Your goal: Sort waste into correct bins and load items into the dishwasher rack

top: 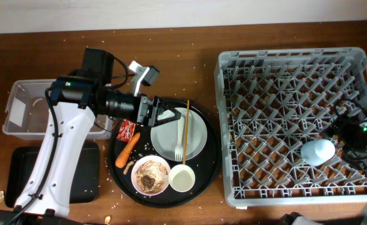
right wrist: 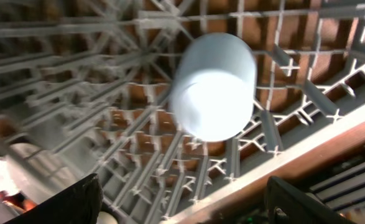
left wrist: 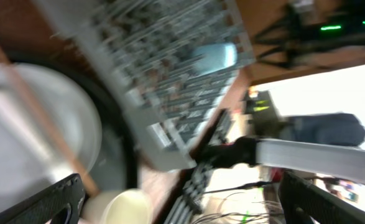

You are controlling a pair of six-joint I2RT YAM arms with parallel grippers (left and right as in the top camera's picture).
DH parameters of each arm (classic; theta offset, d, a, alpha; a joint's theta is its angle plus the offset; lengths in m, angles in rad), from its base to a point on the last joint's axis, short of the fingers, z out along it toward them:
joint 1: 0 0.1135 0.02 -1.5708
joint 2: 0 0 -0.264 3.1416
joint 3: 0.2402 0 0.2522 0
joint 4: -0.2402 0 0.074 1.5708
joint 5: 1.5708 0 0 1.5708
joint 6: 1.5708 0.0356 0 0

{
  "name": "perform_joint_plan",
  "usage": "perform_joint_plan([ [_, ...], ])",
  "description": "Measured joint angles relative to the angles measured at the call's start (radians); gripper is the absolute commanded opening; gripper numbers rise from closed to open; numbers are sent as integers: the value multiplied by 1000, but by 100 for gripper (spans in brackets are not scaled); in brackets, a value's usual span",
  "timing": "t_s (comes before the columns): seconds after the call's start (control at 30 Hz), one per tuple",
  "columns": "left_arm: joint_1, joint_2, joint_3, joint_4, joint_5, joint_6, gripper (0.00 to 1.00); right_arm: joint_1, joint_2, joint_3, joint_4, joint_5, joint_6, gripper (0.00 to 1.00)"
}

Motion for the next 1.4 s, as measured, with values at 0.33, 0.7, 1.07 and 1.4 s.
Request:
perform_joint_plan([
  [0.33,-435,-1,-271,-23,-834,-409,53,299,-299,19,28,-362,-210,82],
  [0.7,-596,-1,-452,214,-846,-478,0,300,-268,19,18,-363,-211,82],
  [1.07,38,-54,-79,248,307,-194,0,783,-262,19,406,-731,-241,77],
  [1.4,22,-34,-82,249,483,-160,0,1025,-193,23,677,-577,-82,87],
])
